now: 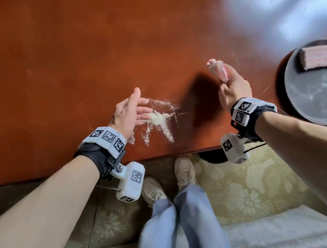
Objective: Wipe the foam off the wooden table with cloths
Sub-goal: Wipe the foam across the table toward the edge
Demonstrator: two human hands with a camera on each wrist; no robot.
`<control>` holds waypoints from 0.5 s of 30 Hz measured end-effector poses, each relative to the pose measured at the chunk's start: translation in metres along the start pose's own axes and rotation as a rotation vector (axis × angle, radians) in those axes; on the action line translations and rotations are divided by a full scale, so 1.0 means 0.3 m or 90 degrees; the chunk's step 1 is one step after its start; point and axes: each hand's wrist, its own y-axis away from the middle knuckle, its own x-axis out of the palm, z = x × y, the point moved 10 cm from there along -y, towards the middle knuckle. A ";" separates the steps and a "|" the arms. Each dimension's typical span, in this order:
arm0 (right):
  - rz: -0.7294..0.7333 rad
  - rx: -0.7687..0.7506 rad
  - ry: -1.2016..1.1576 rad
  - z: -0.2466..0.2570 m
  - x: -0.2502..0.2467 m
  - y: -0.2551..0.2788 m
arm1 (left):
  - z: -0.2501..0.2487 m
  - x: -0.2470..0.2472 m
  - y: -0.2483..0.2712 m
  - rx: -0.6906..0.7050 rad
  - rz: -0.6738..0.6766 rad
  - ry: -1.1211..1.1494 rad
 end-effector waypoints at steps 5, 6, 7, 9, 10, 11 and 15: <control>0.091 0.015 0.083 -0.110 0.072 -0.063 | -0.012 0.031 -0.008 0.015 0.015 -0.003; 0.102 -0.003 0.094 -0.105 0.094 -0.049 | -0.006 0.033 -0.009 0.010 0.013 -0.003; 0.106 -0.014 0.115 -0.091 0.118 -0.022 | 0.002 0.035 -0.009 0.005 0.012 -0.005; 0.117 -0.023 0.130 -0.043 0.177 0.058 | 0.019 0.035 -0.004 -0.007 0.010 -0.012; 0.139 -0.037 0.107 -0.011 0.217 0.098 | 0.023 0.036 0.001 -0.012 0.010 -0.014; 0.166 -0.057 0.071 0.027 0.279 0.143 | 0.027 0.036 0.005 -0.016 0.011 -0.014; 0.218 -0.094 -0.154 0.189 0.383 0.272 | 0.007 0.050 0.008 -0.011 0.018 -0.041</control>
